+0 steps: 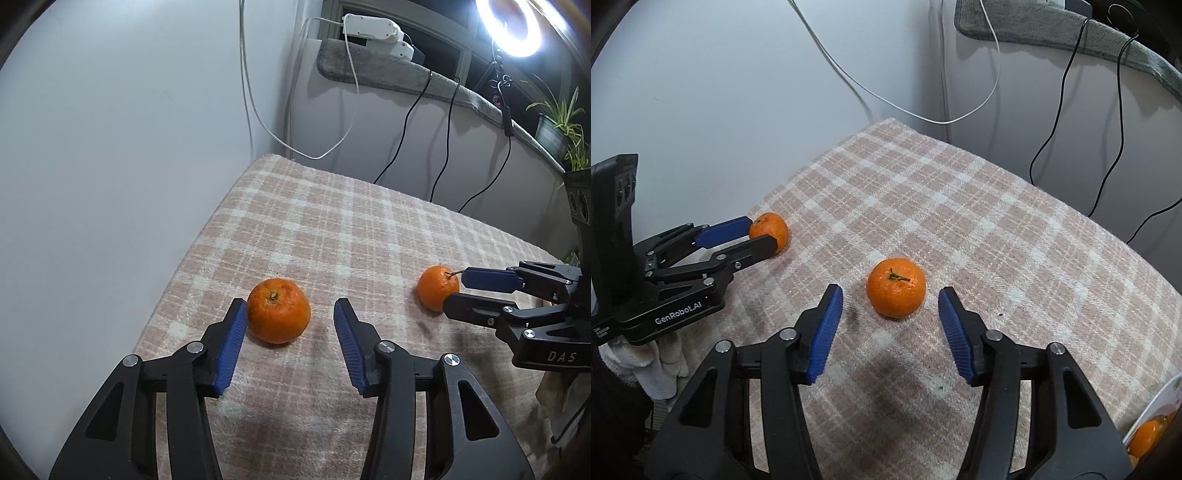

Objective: Organize fruits

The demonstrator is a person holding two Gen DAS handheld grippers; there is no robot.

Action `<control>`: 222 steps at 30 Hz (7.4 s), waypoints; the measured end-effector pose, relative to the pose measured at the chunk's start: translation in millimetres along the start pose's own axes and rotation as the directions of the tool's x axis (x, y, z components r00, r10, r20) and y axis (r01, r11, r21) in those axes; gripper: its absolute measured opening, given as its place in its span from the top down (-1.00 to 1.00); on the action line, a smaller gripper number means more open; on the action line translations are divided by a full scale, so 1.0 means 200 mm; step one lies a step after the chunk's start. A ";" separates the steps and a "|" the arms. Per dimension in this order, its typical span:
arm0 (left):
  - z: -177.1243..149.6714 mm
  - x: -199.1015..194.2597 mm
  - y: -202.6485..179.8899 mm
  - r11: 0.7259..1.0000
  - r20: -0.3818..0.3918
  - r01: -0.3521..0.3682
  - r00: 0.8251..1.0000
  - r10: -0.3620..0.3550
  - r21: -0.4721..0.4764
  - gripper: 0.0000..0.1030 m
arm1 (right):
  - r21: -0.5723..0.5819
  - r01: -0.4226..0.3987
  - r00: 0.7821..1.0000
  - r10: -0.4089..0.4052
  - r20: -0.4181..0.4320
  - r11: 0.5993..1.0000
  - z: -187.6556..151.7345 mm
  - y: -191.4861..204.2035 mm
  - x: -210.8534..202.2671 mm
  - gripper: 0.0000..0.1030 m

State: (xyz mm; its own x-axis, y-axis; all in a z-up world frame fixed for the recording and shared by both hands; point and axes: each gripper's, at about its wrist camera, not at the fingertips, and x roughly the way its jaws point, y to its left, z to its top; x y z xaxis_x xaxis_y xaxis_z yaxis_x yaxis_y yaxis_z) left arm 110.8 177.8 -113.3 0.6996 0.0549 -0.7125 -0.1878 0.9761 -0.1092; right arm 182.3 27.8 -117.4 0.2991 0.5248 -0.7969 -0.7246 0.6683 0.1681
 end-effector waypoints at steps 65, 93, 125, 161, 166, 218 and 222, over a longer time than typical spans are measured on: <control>0.02 -0.33 -0.74 0.939 0.073 0.282 0.951 -0.301 0.199 0.29 | 0.128 0.100 0.965 -0.128 0.231 0.987 -0.38 -0.27 -0.83 0.27; 0.05 -0.17 -1.35 0.835 -0.060 0.443 0.891 -0.449 0.327 0.29 | 0.389 0.237 0.922 -0.332 0.197 0.890 -0.86 -0.78 -1.23 0.27; 0.06 -0.06 -1.51 0.815 -0.118 0.462 0.885 -0.451 0.349 0.29 | 0.429 0.198 0.949 -0.282 0.141 0.881 -0.95 -0.83 -1.15 0.27; 0.04 -0.13 -1.51 0.815 -0.098 0.453 0.888 -0.450 0.361 -0.18 | 0.432 0.223 0.939 -0.312 0.146 0.874 -0.95 -0.80 -1.17 -0.30; 0.03 -0.16 -1.50 0.820 -0.085 0.448 0.889 -0.449 0.357 -0.24 | 0.431 0.241 0.931 -0.333 0.151 0.869 -0.95 -0.79 -1.20 -0.38; -0.08 -0.54 -1.39 0.873 0.067 0.342 0.920 -0.386 0.347 -0.56 | 0.455 0.318 0.873 -0.445 0.202 0.832 -0.97 -0.68 -1.31 -0.76; -0.08 -0.54 -1.39 0.874 0.067 0.341 0.920 -0.386 0.346 -0.57 | 0.457 0.318 0.873 -0.444 0.201 0.831 -0.97 -0.69 -1.31 -0.76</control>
State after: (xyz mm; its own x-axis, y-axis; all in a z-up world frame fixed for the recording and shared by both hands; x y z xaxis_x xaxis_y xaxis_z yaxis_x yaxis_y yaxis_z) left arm 76.4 -103.3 -17.1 0.7624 -0.3119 -0.5670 0.3132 0.9446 -0.0984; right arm 82.7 -304.1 -44.1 0.7080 0.2671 -0.6538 -0.2230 0.9629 0.1518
